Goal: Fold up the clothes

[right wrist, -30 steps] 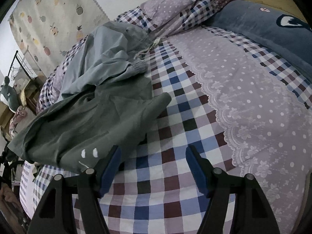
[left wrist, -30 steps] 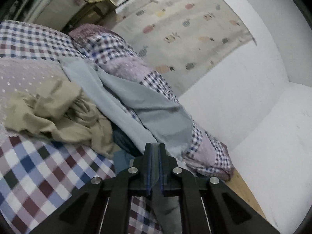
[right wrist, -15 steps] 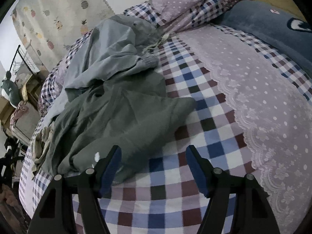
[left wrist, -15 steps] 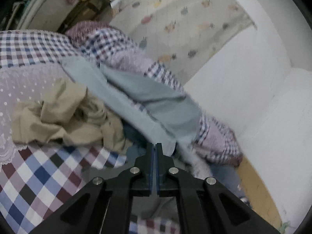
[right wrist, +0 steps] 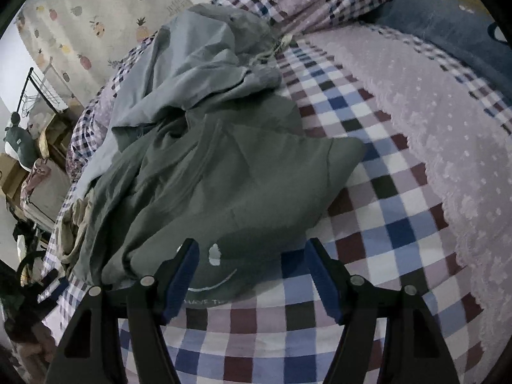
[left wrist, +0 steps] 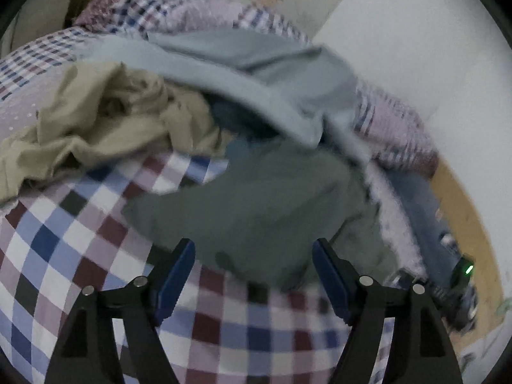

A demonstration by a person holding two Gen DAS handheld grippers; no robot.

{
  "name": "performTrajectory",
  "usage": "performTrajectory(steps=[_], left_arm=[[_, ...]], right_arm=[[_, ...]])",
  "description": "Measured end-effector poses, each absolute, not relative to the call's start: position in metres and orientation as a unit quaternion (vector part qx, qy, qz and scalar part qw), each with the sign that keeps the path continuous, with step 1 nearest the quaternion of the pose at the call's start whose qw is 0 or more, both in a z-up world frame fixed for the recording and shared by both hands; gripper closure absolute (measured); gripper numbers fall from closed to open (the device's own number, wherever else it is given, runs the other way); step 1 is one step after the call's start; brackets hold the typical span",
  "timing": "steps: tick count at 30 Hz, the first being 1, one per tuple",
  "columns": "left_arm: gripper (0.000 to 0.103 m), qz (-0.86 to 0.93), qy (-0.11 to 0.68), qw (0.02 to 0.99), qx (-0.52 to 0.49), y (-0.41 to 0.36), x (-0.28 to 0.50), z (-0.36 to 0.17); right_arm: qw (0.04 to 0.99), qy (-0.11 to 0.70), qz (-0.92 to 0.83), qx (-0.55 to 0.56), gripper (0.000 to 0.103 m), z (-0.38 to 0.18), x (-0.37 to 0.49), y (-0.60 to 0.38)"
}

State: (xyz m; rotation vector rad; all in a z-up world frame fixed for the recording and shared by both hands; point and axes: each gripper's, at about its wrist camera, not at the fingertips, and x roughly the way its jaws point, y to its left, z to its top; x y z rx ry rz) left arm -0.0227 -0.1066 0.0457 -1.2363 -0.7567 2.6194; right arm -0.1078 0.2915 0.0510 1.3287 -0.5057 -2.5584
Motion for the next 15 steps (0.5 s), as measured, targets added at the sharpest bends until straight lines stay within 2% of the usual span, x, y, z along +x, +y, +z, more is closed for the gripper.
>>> performTrajectory(steps=[8,15], left_arm=[[0.024,0.819,-0.339,0.079,-0.457,-0.115,-0.025,0.016],[0.024,0.815,-0.335,0.087,-0.465,-0.095,-0.035,0.008]], right_arm=[[0.113,-0.204,-0.843,0.485,0.03,0.037,-0.107,0.296],[0.126,-0.273,-0.801,0.518,0.03,0.01,-0.103,0.3]])
